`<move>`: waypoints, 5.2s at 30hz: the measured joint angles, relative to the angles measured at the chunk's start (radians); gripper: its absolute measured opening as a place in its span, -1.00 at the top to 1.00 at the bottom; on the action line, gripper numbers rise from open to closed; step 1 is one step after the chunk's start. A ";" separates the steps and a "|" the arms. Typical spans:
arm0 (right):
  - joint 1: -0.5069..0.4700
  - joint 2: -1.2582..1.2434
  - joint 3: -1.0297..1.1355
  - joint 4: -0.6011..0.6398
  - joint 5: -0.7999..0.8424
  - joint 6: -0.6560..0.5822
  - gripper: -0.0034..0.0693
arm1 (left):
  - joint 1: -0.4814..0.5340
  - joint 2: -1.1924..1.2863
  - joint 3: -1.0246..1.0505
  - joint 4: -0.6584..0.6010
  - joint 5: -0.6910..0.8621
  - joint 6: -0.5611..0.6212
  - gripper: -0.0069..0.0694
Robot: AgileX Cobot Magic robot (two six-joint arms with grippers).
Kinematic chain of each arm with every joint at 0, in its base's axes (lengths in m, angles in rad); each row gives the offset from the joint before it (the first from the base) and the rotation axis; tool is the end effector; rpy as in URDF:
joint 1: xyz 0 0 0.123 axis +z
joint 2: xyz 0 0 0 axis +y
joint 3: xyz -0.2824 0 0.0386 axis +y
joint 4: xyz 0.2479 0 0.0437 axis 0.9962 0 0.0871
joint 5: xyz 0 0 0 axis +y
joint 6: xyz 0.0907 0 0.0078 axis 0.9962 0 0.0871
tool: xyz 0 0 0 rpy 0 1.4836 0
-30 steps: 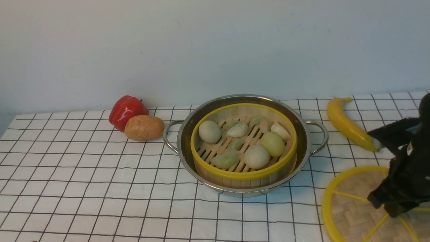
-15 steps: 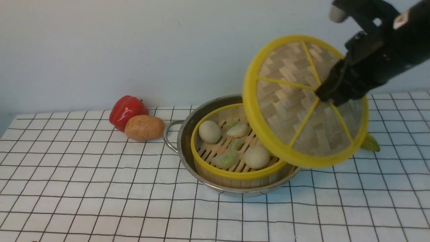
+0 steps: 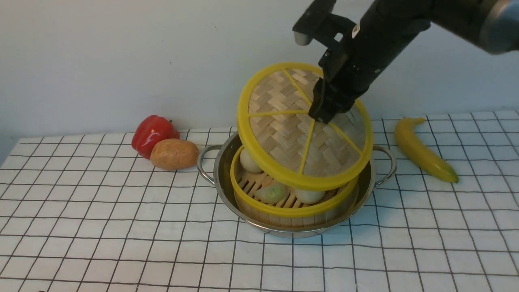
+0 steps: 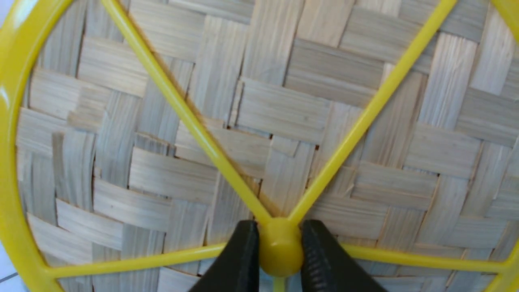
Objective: Place the steamer in the pot on the white tablecloth, and put the lid on the steamer.
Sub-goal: 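Place the bamboo steamer lid onto the steamer basket in the pot with the right gripper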
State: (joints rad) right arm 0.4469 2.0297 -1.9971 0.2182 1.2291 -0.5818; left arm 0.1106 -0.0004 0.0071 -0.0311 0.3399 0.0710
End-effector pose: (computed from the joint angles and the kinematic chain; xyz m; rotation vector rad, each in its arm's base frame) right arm 0.3922 0.2086 0.3127 -1.3006 2.3901 0.2633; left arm 0.0535 0.0050 0.1801 -0.0558 1.8303 0.0977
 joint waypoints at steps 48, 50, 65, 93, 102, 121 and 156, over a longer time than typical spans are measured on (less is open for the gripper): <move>0.072 0.043 0.023 -0.095 0.007 0.022 0.50 | 0.000 0.000 0.000 -0.001 0.000 0.000 -0.42; 0.072 0.057 0.023 -0.094 0.006 0.007 0.50 | 0.000 0.000 0.000 -0.001 0.000 0.000 -0.42; 0.072 0.078 0.023 -0.094 -0.023 -0.104 0.50 | 0.000 0.000 0.000 -0.001 0.000 0.000 -0.42; 0.072 0.078 -0.027 -0.098 0.006 -0.145 0.50 | 0.000 0.000 0.000 -0.001 0.000 0.000 -0.42; 0.072 0.086 -0.028 -0.095 0.006 -0.144 0.50 | 0.000 0.000 0.000 -0.001 0.000 0.000 -0.42; 0.072 0.107 -0.028 -0.092 -0.015 -0.250 0.50 | 0.000 0.000 0.000 -0.001 0.000 0.000 -0.42; 0.073 0.157 -0.028 -0.044 -0.102 -0.348 0.51 | 0.000 0.000 0.000 -0.001 0.000 0.000 -0.42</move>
State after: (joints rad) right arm 0.5194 2.1869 -2.0254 0.1738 1.1268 -0.9301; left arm 0.1106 -0.0004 0.0071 -0.0317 0.3399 0.0710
